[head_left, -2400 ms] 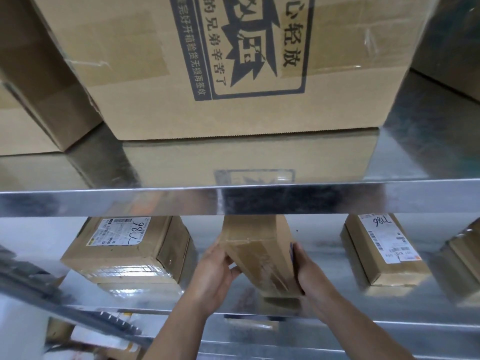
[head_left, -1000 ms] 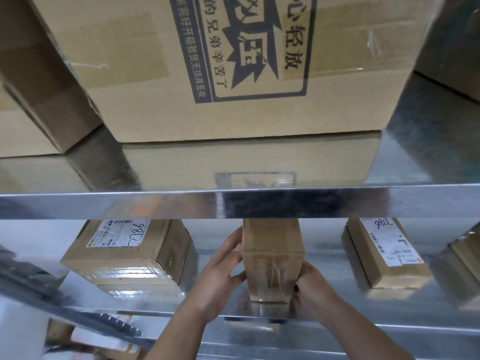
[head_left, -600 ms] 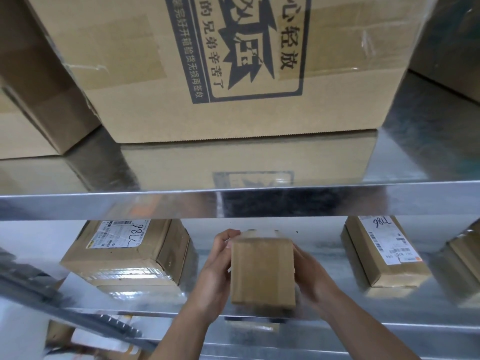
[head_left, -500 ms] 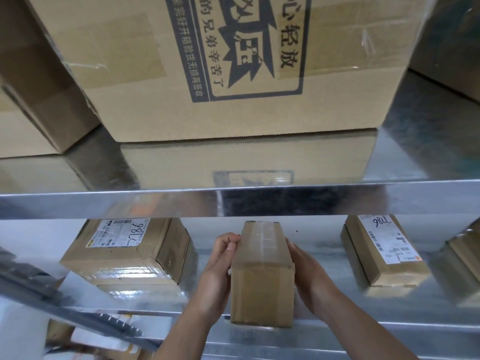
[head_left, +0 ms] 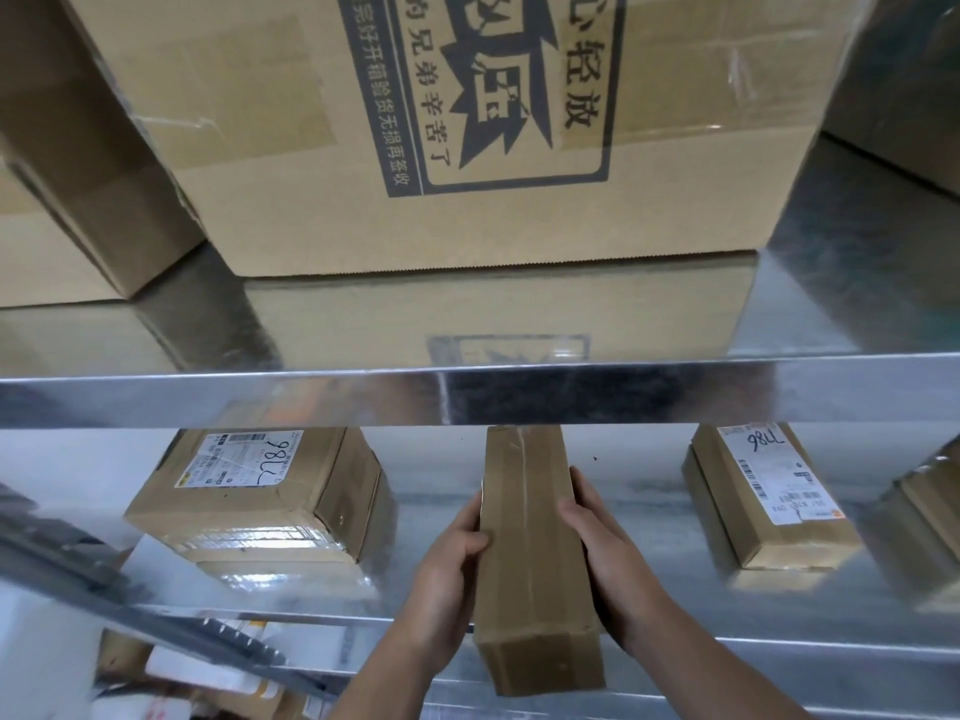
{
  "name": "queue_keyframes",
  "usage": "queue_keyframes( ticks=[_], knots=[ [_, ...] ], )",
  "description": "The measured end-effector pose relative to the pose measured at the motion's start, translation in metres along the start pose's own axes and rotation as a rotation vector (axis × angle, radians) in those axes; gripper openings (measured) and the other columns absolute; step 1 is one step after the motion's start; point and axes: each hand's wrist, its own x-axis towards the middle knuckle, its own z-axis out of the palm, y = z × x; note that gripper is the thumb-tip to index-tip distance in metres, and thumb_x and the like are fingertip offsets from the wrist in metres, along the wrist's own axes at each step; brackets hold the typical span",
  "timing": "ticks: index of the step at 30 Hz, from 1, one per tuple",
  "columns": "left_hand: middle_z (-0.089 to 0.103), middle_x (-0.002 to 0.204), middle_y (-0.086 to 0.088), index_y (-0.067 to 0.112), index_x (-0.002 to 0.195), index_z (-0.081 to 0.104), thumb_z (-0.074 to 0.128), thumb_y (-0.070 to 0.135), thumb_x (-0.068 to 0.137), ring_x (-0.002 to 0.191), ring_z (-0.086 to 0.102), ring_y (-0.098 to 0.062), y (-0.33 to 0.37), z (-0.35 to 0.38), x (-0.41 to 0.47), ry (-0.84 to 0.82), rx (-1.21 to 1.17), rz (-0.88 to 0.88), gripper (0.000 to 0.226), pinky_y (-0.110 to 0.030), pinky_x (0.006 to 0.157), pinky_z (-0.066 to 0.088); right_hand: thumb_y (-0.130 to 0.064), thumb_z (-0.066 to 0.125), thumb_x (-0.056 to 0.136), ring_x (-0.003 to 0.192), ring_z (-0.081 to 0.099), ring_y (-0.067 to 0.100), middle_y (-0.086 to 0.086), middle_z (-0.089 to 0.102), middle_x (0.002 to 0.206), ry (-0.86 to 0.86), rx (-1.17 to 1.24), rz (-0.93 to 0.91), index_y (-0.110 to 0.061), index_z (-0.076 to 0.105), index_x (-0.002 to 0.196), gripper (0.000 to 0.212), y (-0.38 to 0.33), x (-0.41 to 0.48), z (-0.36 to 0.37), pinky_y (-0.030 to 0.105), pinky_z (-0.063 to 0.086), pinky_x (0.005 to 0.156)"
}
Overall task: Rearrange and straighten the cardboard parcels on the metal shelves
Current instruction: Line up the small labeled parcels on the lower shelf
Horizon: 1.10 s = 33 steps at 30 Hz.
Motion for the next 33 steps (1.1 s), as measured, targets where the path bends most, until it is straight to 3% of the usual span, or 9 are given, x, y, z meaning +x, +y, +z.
queue_keyframes(
  ticks=[3, 9, 16, 24, 29, 33],
  knots=[
    [0.071, 0.128, -0.006, 0.027, 0.138, 0.060, 0.045, 0.032, 0.083, 0.122, 0.064, -0.027, 0.002, 0.002, 0.000, 0.013, 0.054, 0.016, 0.057, -0.050, 0.110, 0.046, -0.025, 0.044, 0.107, 0.107, 0.073, 0.027, 0.004, 0.075, 0.119, 0.005, 0.040, 0.032, -0.040, 0.054, 0.142, 0.039, 0.003, -0.002, 0.000, 0.047, 0.059, 0.087],
    [0.068, 0.133, -0.001, 0.038, 0.140, 0.057, 0.043, 0.037, 0.089, 0.127, 0.061, -0.023, -0.002, 0.000, 0.005, 0.027, 0.126, -0.004, 0.053, -0.051, 0.113, 0.042, -0.024, 0.039, 0.109, 0.092, 0.076, 0.023, 0.000, 0.079, 0.098, 0.013, 0.048, 0.042, -0.044, 0.061, 0.122, 0.033, 0.003, -0.005, 0.000, 0.041, 0.061, 0.075],
    [0.067, 0.134, 0.002, 0.036, 0.140, 0.058, 0.046, 0.031, 0.088, 0.127, 0.061, -0.021, -0.010, -0.005, 0.011, 0.067, 0.147, -0.011, 0.054, -0.050, 0.113, 0.043, -0.028, 0.038, 0.109, 0.096, 0.075, 0.023, 0.002, 0.076, 0.108, 0.050, -0.077, 0.032, -0.044, 0.055, 0.139, 0.038, 0.005, -0.005, -0.002, 0.040, 0.061, 0.076],
    [0.068, 0.133, 0.004, 0.038, 0.141, 0.057, 0.043, 0.024, 0.099, 0.126, 0.062, -0.019, -0.008, -0.003, 0.014, 0.081, 0.166, -0.016, 0.046, -0.048, 0.113, 0.044, -0.026, 0.037, 0.109, 0.092, 0.076, 0.021, 0.000, 0.077, 0.104, 0.047, -0.080, 0.029, -0.044, 0.054, 0.139, 0.039, 0.003, -0.003, -0.003, 0.038, 0.060, 0.072],
    [0.068, 0.128, 0.022, 0.043, 0.135, 0.056, 0.045, 0.021, 0.105, 0.117, 0.064, 0.000, -0.005, 0.001, 0.014, 0.100, 0.153, 0.001, 0.039, -0.028, 0.098, 0.050, -0.020, 0.036, 0.109, 0.076, 0.076, 0.016, -0.004, 0.079, 0.087, 0.028, -0.005, 0.052, -0.037, 0.059, 0.132, 0.036, 0.006, -0.001, -0.008, 0.029, 0.059, 0.055],
    [0.065, 0.132, 0.024, 0.042, 0.136, 0.058, 0.052, 0.025, 0.103, 0.117, 0.063, 0.002, -0.004, 0.000, 0.014, 0.118, 0.125, 0.007, 0.038, -0.034, 0.102, 0.051, -0.016, 0.036, 0.107, 0.085, 0.074, 0.022, -0.002, 0.078, 0.089, 0.036, 0.036, 0.052, -0.035, 0.063, 0.128, 0.039, 0.006, 0.000, -0.010, 0.031, 0.060, 0.057]
  ],
)
